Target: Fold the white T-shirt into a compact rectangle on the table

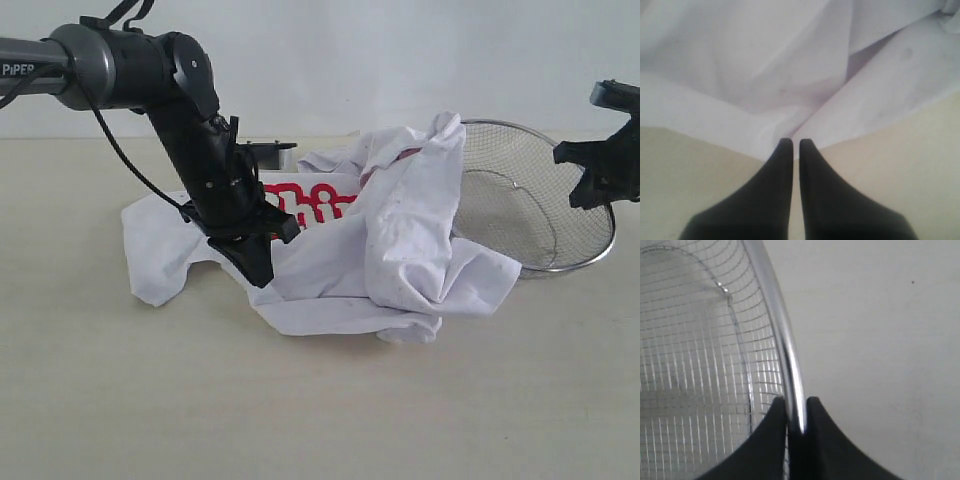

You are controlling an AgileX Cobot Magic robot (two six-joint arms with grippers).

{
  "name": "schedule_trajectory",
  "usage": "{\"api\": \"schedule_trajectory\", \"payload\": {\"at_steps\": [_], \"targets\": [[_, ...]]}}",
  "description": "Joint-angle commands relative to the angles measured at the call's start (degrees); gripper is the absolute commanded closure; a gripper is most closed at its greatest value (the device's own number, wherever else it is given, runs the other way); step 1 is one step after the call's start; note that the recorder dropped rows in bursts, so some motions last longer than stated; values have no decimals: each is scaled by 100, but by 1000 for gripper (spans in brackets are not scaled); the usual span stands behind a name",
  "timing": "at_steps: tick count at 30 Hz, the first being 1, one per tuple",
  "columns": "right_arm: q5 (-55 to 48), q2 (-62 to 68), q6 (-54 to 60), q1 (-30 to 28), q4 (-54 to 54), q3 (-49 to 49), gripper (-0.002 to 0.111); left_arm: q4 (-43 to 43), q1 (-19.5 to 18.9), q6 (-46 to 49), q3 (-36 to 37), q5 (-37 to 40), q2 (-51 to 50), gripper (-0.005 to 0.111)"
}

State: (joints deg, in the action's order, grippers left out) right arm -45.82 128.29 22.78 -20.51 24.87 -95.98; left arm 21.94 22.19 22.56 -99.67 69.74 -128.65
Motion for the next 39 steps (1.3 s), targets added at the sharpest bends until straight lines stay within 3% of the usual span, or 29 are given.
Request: {"api": "schedule_trajectory", "payload": {"at_steps": [1, 9, 29, 31, 33, 37, 39], "targets": [[506, -36, 17, 1, 8, -17, 108, 128, 14, -68, 6, 22, 58, 102], [870, 20, -25, -11, -977, -286, 108, 129, 14, -113, 6, 22, 58, 102], [1165, 37, -29, -278, -1728, -674, 108, 138, 14, -198, 6, 22, 58, 102], [1205, 37, -69, -296, -1728, -674, 100, 138, 14, -198, 6, 22, 58, 102], [1226, 37, -67, -309, -1728, -674, 84, 154, 14, -201, 6, 22, 58, 102], [1360, 37, -237, -309, -1728, -674, 41, 237, 14, -201, 6, 22, 58, 102], [1359, 37, -331, -309, -1742, -674, 40, 266, 14, -201, 6, 22, 58, 102]]}}
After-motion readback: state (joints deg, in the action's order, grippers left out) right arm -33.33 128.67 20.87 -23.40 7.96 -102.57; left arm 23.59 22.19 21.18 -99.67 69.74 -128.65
